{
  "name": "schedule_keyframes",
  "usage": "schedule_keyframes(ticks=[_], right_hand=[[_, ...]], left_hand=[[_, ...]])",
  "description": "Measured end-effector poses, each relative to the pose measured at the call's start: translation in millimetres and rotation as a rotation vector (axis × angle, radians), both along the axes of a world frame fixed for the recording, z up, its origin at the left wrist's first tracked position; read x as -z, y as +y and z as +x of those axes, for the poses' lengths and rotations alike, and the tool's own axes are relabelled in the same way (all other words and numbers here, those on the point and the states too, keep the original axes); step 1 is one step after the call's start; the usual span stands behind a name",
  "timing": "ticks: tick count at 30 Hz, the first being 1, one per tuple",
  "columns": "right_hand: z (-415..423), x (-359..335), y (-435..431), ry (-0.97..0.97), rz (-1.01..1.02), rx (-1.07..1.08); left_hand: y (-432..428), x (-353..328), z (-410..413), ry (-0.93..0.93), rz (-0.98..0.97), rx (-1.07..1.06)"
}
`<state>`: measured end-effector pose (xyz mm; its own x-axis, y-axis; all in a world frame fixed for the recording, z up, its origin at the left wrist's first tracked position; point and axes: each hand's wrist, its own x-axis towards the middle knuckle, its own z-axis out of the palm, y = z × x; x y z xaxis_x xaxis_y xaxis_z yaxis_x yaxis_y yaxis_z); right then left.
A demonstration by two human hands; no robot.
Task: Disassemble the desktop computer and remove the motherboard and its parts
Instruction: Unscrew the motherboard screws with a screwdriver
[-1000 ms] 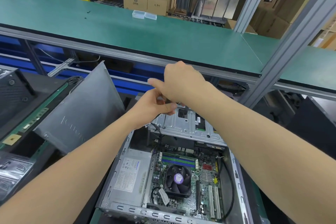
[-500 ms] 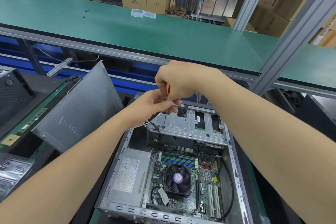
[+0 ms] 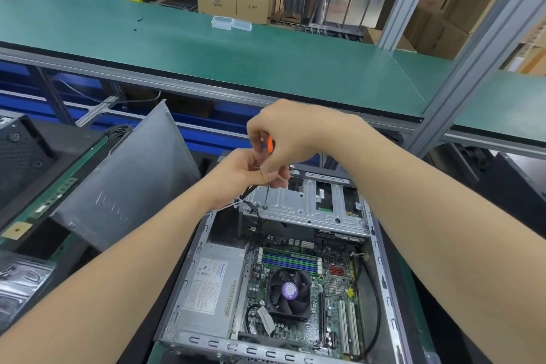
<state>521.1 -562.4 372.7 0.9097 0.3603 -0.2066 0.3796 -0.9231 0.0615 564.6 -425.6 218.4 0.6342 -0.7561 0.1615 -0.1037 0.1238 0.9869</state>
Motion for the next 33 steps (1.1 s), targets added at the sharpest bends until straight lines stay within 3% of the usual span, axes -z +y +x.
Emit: schedule_keyframes(ticks=[4, 9, 21, 30, 33], right_hand=[[-5, 5, 8, -0.239, 0.033, 0.25], [0, 19, 17, -0.191, 0.053, 0.455], [-5, -3, -1, 0.023, -0.02, 0.014], [1, 0, 0, 0.063, -0.02, -0.047], [2, 3, -2, -0.045, 0.033, -0.009]], left_hand=[[-5, 0, -6, 0.046, -0.054, -0.086], [-8, -1, -7, 0.069, -0.054, -0.116], [-1, 2, 0, 0.032, 0.008, -0.015], [-1, 5, 1, 0.009, 0.004, -0.053], [-2, 4, -1, -0.02, -0.022, -0.099]])
